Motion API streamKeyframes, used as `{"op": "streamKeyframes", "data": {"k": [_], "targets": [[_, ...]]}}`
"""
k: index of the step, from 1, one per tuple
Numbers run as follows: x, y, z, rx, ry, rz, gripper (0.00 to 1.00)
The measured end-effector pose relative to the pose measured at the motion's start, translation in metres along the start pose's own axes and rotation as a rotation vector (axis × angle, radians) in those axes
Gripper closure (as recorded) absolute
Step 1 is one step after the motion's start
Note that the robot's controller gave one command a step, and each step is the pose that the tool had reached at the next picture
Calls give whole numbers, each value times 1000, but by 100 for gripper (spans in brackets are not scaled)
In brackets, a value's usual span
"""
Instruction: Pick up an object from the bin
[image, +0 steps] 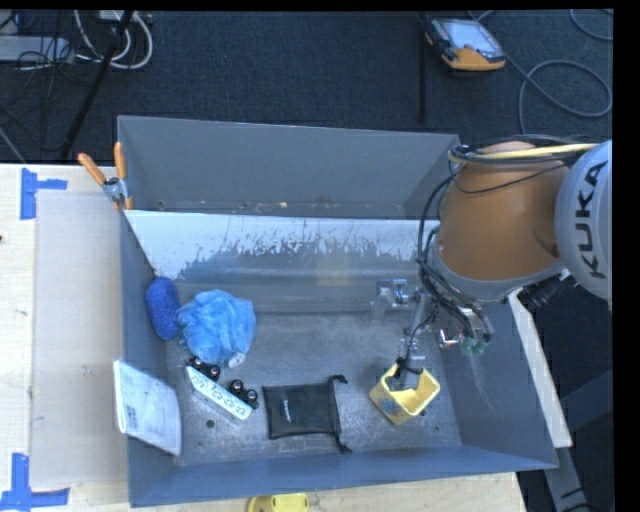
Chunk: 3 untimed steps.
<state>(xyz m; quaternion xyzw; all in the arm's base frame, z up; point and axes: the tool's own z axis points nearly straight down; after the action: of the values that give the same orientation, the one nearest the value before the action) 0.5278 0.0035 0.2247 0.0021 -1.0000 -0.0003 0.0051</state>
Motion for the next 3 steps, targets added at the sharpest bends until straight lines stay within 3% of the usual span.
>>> {"op": "streamKeyframes", "data": {"k": [1,2,3], "targets": [[-1,0,-4,0,-8,0,0],[-29,12,34,1,-19,-36,0],[-13,49,58,1,3,17,0]]}}
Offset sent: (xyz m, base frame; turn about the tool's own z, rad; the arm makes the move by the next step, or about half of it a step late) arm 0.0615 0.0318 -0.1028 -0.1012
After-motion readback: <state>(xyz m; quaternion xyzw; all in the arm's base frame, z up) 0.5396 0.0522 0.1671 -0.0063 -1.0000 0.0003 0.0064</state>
